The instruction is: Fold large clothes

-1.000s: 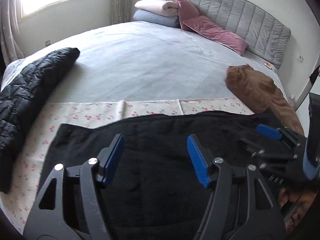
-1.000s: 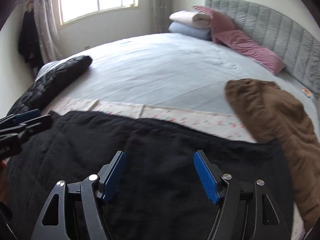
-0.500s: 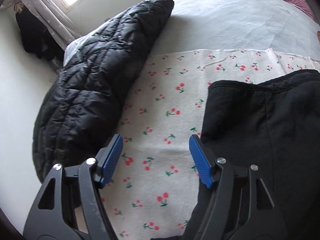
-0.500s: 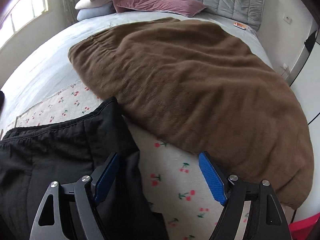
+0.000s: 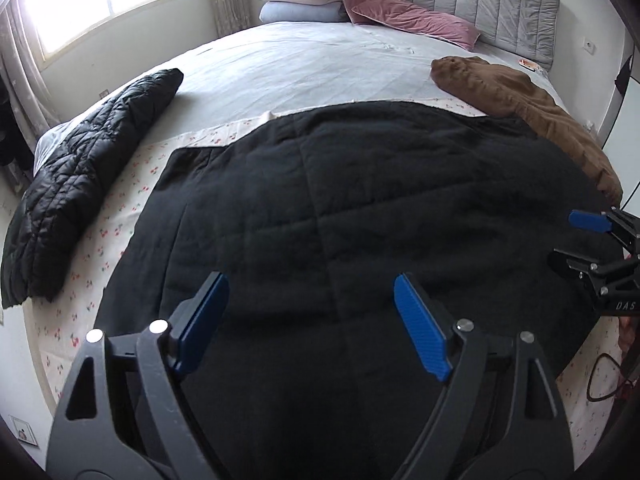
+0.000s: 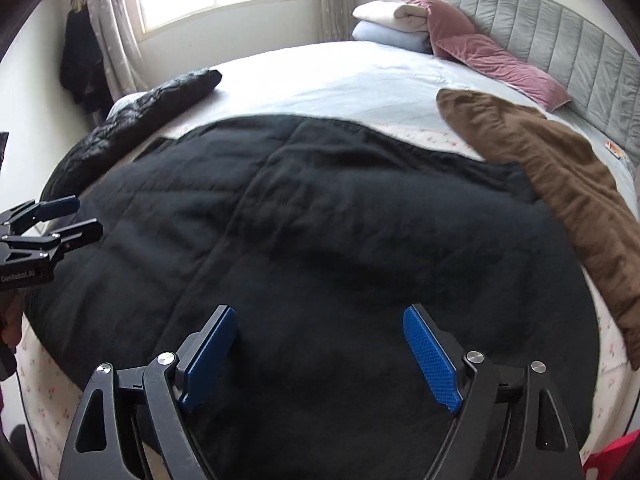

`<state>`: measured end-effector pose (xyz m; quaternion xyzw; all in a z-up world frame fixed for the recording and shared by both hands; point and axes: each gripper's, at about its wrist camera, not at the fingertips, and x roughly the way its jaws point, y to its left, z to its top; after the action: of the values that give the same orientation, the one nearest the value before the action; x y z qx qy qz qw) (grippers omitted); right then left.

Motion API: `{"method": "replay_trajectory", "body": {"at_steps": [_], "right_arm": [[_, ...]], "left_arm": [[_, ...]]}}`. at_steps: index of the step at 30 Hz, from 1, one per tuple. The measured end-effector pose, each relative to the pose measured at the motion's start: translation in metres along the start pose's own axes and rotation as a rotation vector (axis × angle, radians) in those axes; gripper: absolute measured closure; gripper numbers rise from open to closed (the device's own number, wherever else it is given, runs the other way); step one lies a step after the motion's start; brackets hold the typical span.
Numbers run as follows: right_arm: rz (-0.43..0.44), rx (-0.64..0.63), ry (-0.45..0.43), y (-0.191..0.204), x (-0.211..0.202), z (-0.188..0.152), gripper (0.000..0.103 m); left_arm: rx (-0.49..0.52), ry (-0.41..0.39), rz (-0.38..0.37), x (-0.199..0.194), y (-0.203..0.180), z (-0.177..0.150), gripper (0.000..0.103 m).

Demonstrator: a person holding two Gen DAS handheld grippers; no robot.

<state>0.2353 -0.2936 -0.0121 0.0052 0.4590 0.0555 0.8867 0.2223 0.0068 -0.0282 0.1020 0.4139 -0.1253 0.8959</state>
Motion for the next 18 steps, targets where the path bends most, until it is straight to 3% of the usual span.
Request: {"method": "replay_trajectory", "body": {"at_steps": [2,5,8,9,12,16,18], "right_arm": [[-0.015,0.034,-0.016,-0.005,-0.001,-0.023,0.017],[-0.062,0.130,-0.019,-0.039,-0.016,-0.050,0.016],[-0.124,0.191,-0.030,-0.076,-0.037,-0.070,0.016],[-0.161,0.209,-0.036,-0.087,-0.044,-0.076,0.016],[-0.125,0.278,-0.039,-0.107,-0.061,-0.090,0.016],[-0.168,0.304,-0.042,-0.105,-0.084,-0.095,0.016],[-0.142,0.327,-0.053,-0.097,-0.098,-0.100,0.016]], "left_arm": [[-0.006,-0.005,0.061,-0.002,0.017,-0.025,0.018],[-0.082,0.022,0.061,-0.005,0.061,-0.060,0.018],[-0.122,0.035,0.135,-0.019,0.090,-0.080,0.017],[-0.156,0.044,0.128,-0.023,0.100,-0.083,0.014],[-0.314,0.085,0.033,-0.032,0.124,-0.093,0.011],[-0.351,0.077,0.052,-0.056,0.114,-0.095,0.012],[-0.333,0.070,0.055,-0.072,0.095,-0.096,0.012]]}}
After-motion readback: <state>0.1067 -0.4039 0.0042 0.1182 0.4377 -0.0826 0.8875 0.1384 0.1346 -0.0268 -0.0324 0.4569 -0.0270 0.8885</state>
